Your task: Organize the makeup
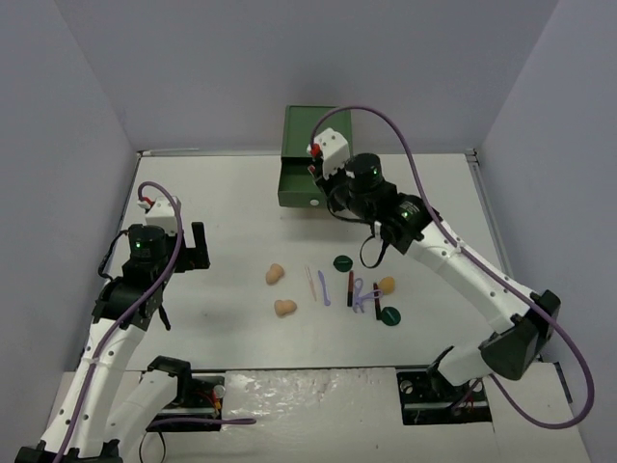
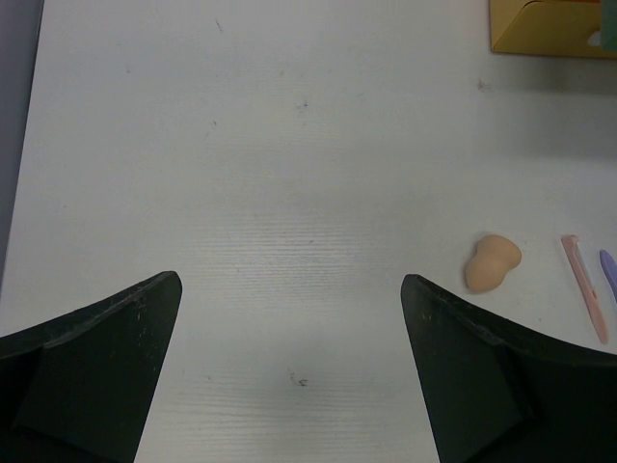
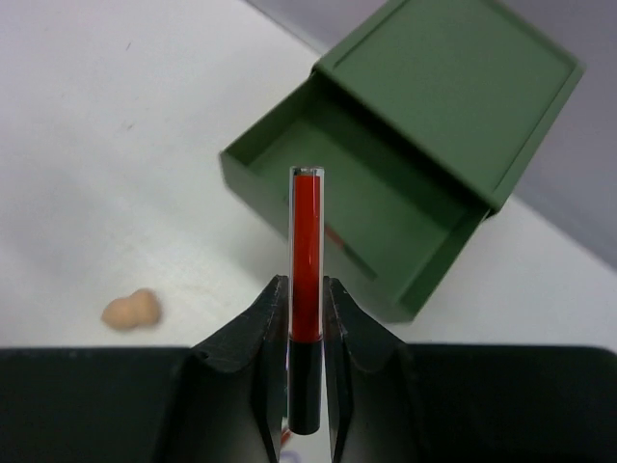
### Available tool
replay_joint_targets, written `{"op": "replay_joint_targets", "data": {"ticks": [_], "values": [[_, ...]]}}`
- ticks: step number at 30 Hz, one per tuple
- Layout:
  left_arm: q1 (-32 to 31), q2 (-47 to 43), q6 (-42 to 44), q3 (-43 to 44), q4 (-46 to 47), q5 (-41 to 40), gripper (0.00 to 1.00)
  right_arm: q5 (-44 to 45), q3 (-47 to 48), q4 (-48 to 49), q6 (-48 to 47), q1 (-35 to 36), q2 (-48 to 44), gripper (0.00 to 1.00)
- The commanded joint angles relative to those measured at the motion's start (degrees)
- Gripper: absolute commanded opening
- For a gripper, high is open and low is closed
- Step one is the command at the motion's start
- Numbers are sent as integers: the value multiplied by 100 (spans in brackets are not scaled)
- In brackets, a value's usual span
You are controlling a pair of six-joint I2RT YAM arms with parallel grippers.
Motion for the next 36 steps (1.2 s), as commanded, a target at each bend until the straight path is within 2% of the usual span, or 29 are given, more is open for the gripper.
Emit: {"op": "replay_joint_targets", "data": {"ticks": [1,4,6,9,13,18,21,24,27,30,36], "values": [[33,-43,-88,232,280,-7,97,-925,1304,-222,-2220,-494,1105,0],[33,-51,-88,232,271,-16,97,-1188,2037,-355,-2772,-653,1728,2],[33,-57,-88,232,271,-21,97,-1192,2358,-426,-2903,-703,2060,7],[33,-75,-85,227,275,-15,97,-1064,2671,-450,-2792,-746,2345,24],[33,-84,-88,232,280,20,97,-865,2756,-424,-2401,-756,2336,55],[33,-103,-97,241,271,34,97,-128,2241,-111,-1301,-764,1711,71],[33,-128,-97,241,271,34,97,374,1643,79,-597,-756,984,74],[33,-122,-97,247,271,40,97,1232,194,223,532,-733,86,75],[33,-103,-99,250,271,68,97,1598,-1079,333,1836,-706,-837,74],[33,-75,-106,251,280,87,97,1673,-2579,589,2593,-674,-1396,70],[33,-22,-107,250,279,78,97,1510,-3921,960,3552,-358,-1734,62]]}}
